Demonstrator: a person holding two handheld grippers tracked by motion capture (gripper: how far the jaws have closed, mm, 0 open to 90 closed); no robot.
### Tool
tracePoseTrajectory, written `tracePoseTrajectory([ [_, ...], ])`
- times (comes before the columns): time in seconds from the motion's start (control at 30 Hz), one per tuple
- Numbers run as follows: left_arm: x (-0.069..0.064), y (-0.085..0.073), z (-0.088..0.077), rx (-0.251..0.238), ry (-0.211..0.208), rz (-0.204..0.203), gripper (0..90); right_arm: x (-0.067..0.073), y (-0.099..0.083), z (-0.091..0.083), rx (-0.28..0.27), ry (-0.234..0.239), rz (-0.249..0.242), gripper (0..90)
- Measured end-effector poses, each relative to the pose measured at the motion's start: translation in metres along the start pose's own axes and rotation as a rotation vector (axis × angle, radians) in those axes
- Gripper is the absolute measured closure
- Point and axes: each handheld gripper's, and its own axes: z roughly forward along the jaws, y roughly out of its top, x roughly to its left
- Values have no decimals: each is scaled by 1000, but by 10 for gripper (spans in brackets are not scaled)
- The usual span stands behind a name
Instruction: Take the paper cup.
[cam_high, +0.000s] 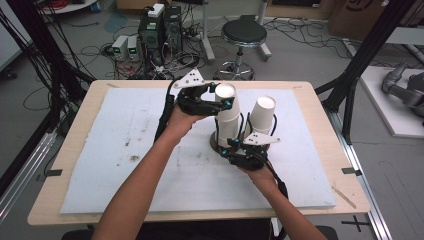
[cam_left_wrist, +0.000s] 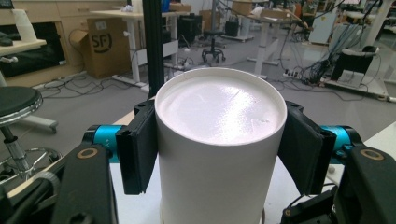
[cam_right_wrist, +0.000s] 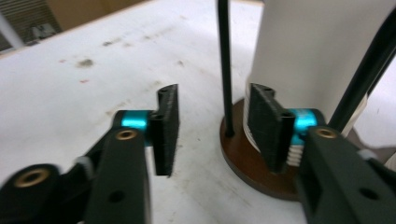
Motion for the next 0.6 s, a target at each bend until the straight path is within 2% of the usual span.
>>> tracePoseTrajectory([
  [0.03,-1,3,-4,-3,-2,1,347,0,0,0,0,0,0,530],
  [0.1,-3,10,-16,-18,0,-1,347,1,4,-10,-26,27,-29,443],
  [0.2,-4,14,-25,-26,3,-2,347,-1,6,-17,-44,35,-39,401],
  [0.3,-8,17,-38,-27,4,6,349,-6,8,-27,-59,84,-39,324],
  [0.4,-13,14,-50,-11,0,17,349,-8,7,-29,-59,107,-53,312],
  [0.5,-15,7,-61,-6,-2,13,350,-8,6,-32,-49,138,-84,281],
  [0.6,-15,-1,-72,6,0,10,349,-8,6,-33,-44,149,-98,266],
])
